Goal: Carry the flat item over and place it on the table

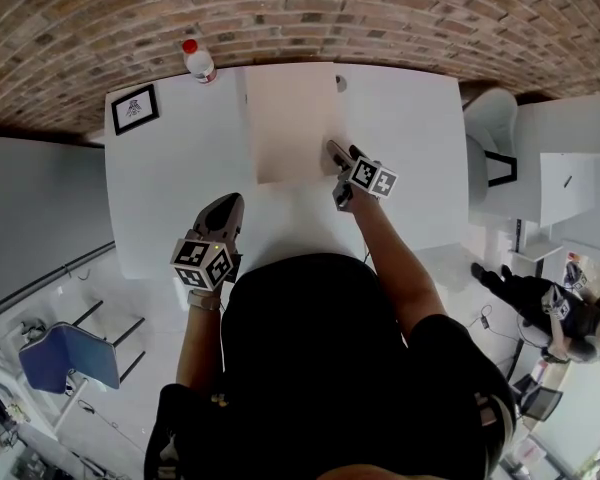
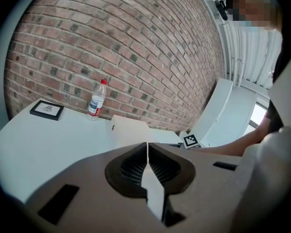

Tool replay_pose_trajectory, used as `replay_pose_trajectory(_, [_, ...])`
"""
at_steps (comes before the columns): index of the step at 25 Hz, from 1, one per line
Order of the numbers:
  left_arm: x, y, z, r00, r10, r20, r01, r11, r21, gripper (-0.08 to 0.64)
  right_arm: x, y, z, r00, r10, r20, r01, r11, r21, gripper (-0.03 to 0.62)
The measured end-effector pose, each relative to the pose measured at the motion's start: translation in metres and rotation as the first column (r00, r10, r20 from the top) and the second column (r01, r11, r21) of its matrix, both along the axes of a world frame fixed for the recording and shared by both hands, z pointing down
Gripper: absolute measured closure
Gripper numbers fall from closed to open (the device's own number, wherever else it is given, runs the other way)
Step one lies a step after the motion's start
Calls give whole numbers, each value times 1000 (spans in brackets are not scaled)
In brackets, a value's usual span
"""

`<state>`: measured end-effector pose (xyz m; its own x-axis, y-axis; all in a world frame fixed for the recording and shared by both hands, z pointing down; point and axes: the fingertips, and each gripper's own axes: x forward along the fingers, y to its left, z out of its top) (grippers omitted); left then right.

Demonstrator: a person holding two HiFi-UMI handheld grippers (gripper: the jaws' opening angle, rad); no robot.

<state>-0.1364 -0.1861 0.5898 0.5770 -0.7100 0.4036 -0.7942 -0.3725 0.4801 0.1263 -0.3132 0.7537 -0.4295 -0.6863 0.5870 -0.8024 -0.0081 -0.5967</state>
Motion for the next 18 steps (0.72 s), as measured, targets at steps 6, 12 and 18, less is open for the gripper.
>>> replay_pose_trajectory(6, [4, 2, -2, 1000, 6, 0, -6, 1000, 6, 555, 5, 8, -8, 1000, -10, -22, 11, 1000, 23, 216])
replay_pose_trajectory(12, [8, 0, -12, 1000, 5, 13, -6, 999, 44, 555, -4, 13, -53, 996, -70, -63, 79, 985, 156, 371])
replay_pose_trajectory(18, [8, -7, -43, 1000, -24, 17, 21, 991, 132, 555, -19, 25, -110, 980, -152, -131, 185, 939, 291, 557])
